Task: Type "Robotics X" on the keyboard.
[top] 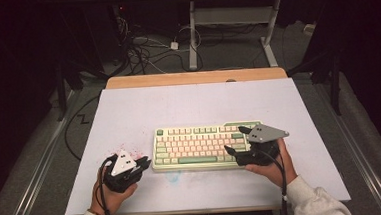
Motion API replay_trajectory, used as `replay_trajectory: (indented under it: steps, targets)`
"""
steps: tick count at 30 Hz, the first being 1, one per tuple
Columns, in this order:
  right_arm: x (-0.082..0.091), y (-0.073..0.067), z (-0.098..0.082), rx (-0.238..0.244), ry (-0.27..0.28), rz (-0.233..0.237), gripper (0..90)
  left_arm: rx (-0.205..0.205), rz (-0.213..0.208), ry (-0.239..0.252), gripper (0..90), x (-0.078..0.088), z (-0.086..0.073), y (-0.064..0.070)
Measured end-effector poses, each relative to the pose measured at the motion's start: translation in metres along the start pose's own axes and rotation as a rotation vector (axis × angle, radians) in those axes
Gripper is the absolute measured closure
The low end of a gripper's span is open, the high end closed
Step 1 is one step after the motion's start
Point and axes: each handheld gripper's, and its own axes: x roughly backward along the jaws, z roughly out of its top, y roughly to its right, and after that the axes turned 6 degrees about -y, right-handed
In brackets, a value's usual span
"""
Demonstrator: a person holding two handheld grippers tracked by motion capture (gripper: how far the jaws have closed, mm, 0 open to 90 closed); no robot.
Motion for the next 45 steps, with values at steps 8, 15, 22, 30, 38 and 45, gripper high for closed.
replay_trajectory:
  steps: [8,15,22,30,38,45]
  targets:
    - [0.017,0.001,-0.015,-0.010,0.024,-0.026,24.6,-0.019,-0.038,-0.018,87.6,-0.004,0.014,0.002]
    - [0.025,-0.002,-0.030,-0.014,0.014,-0.039,24.6,-0.090,-0.077,-0.039,87.6,-0.016,0.039,0.013]
    - [0.029,-0.006,-0.039,-0.023,-0.008,-0.049,25.4,-0.140,-0.113,-0.073,87.7,-0.032,0.058,0.022]
    - [0.030,-0.008,-0.043,-0.020,-0.014,-0.049,25.4,-0.170,-0.150,-0.080,87.6,-0.046,0.081,0.028]
    - [0.031,-0.008,-0.044,-0.019,-0.015,-0.053,25.4,-0.216,-0.183,-0.104,87.6,-0.066,0.102,0.041]
    - [0.031,-0.007,-0.044,-0.011,-0.015,-0.052,25.6,-0.232,-0.193,-0.138,87.7,-0.080,0.110,0.047]
